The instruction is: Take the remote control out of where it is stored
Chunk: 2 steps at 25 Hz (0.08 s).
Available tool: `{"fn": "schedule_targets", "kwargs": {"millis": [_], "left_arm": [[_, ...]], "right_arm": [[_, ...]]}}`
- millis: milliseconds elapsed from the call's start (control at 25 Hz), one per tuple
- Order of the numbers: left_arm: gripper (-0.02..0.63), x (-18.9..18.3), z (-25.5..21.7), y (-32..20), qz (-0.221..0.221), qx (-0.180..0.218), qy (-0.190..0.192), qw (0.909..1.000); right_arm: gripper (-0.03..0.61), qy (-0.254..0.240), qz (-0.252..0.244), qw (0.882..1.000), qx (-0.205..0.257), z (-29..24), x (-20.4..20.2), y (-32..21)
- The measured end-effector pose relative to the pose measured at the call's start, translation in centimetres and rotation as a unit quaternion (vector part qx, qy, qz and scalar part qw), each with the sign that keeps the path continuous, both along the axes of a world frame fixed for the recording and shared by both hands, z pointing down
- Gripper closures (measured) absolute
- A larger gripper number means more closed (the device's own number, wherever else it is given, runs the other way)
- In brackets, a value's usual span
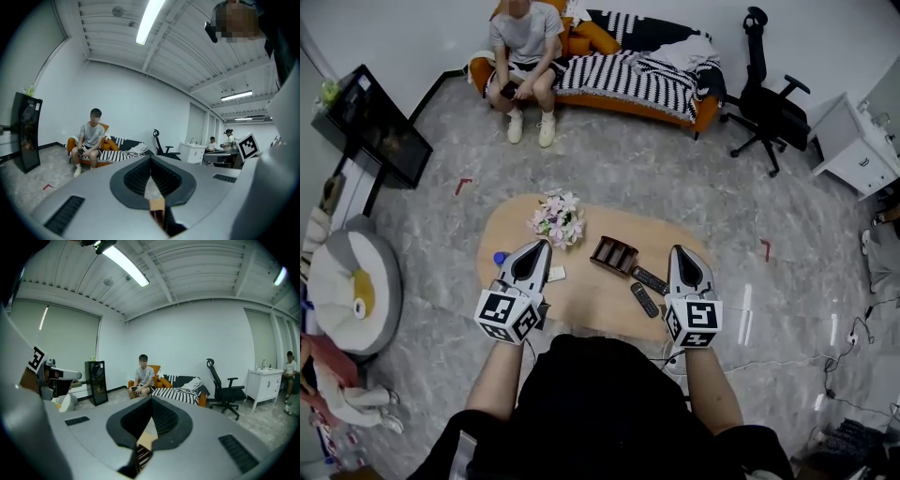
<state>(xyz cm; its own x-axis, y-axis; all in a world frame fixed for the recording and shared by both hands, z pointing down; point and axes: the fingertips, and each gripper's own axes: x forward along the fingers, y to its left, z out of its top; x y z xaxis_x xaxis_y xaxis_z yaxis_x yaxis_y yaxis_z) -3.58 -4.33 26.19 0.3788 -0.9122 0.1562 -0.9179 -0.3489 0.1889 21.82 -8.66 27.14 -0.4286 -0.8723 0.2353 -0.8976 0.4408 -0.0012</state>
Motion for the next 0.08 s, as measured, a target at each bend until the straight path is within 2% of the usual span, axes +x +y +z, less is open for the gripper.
{"fn": "schedule_targets", "kwargs": {"millis": [80], "left_arm": [[0.606, 0.13, 0.05, -0.15, 0.003, -0.001, 0.0, 1.0]], "right_arm": [[0.572, 0.0, 0.001, 1.0, 0.001, -0.15, -0.01, -0.02]]}}
